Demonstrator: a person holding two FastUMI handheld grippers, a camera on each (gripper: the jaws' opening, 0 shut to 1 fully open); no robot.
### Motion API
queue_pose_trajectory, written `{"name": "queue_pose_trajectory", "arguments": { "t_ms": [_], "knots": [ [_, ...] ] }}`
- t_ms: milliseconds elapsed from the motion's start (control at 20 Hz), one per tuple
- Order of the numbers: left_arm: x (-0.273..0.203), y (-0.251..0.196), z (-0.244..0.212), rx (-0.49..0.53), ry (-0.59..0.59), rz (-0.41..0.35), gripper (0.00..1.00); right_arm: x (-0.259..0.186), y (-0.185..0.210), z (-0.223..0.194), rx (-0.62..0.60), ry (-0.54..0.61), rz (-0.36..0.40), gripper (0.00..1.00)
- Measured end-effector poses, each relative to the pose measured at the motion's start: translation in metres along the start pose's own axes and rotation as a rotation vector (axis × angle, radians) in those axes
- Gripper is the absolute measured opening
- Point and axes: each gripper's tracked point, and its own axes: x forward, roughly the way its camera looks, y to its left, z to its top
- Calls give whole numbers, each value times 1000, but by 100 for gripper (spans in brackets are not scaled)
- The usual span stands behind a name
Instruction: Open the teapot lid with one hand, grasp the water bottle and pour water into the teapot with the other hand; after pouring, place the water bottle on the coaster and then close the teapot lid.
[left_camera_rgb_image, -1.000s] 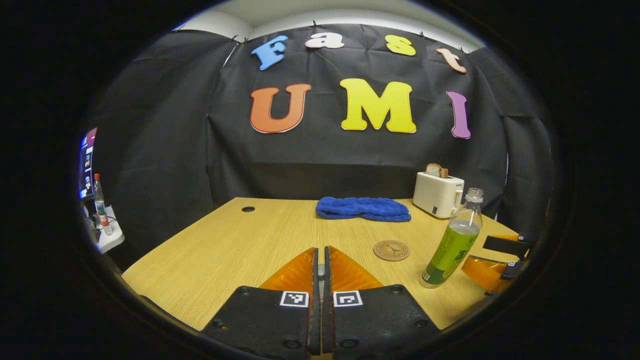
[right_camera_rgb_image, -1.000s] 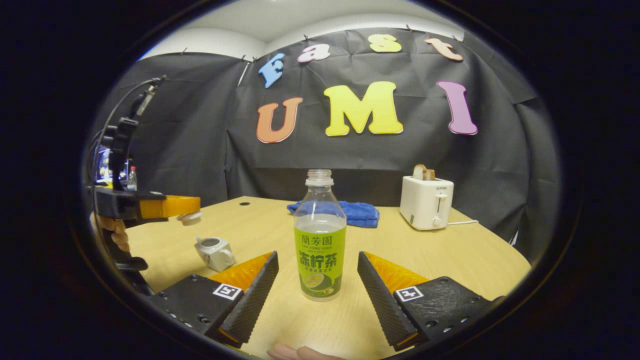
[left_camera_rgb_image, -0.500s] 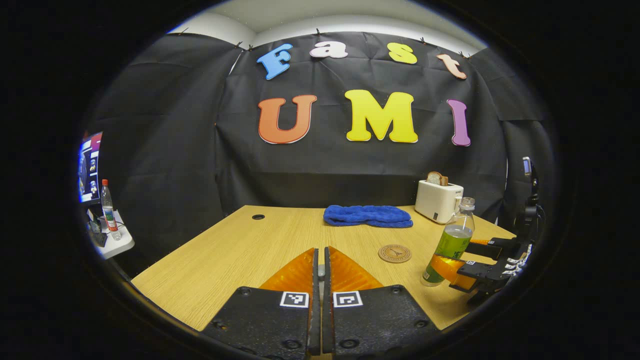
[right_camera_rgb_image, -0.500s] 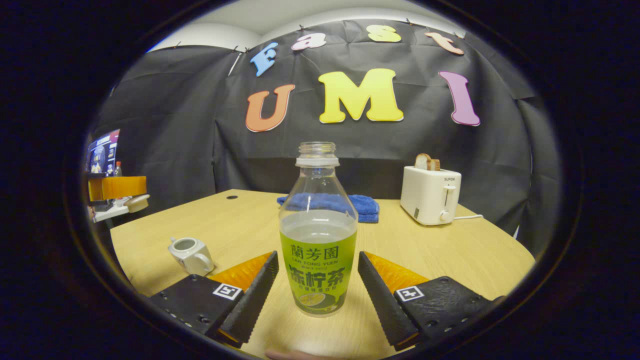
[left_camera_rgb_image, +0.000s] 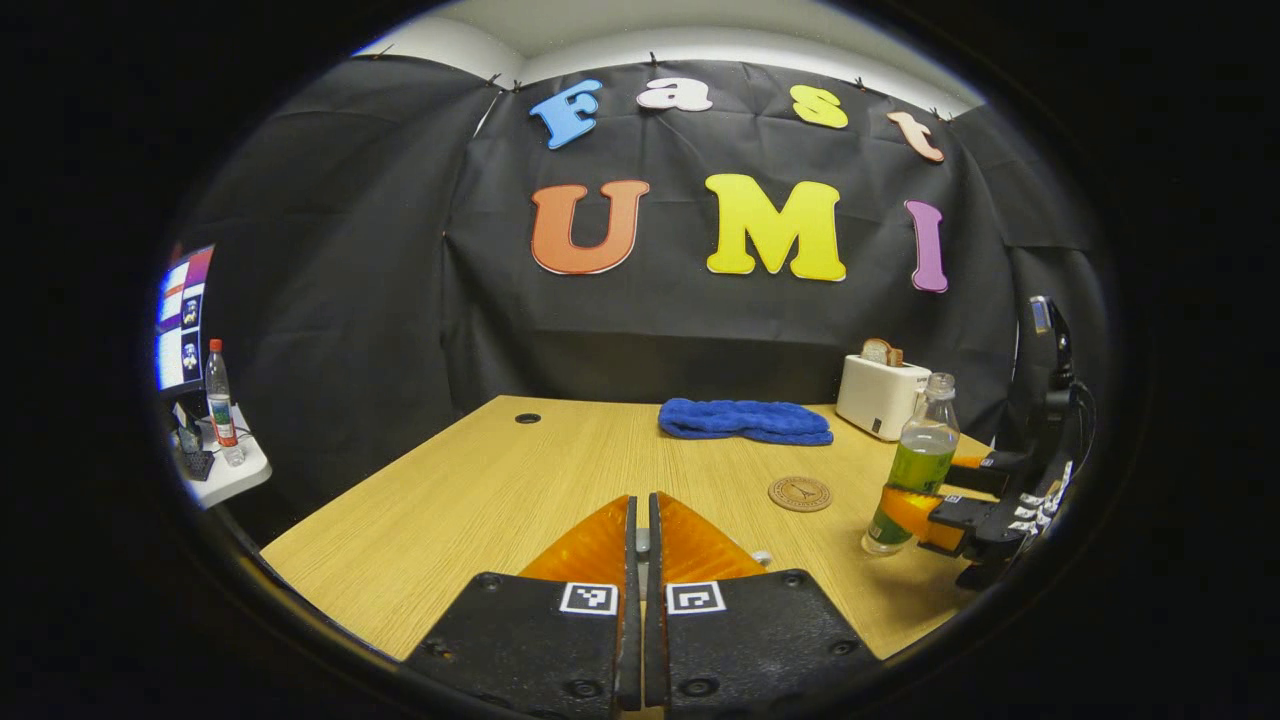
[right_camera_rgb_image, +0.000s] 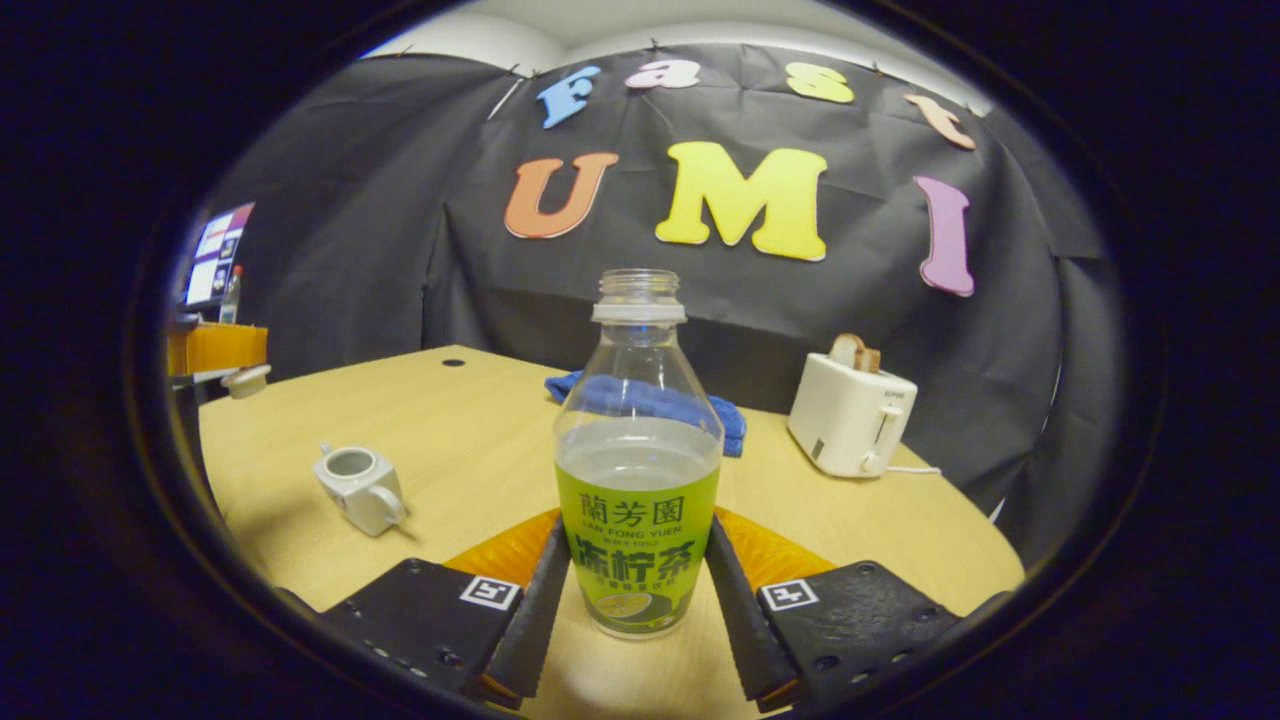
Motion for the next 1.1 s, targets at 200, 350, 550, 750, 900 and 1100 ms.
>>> {"name": "queue_pose_trajectory", "arguments": {
  "t_ms": [200,350,550,750,900,1100],
  "knots": [
    [-4,9,-8,-3,9,-1,4,1,1,20,-228,-19,-51,73],
    [-10,13,-10,6,3,1,4,5,5,27,-376,-20,-83,72],
    [-15,20,-14,5,-3,-2,4,14,15,36,-607,-39,-117,72],
    [-17,28,-17,-4,-8,-1,4,24,28,36,-786,-53,-122,74],
    [-17,36,-22,-9,-3,4,4,27,37,40,-931,-84,-152,73],
    [-16,45,-31,-27,10,5,4,33,42,46,-1128,-117,-198,74]
  ]
}}
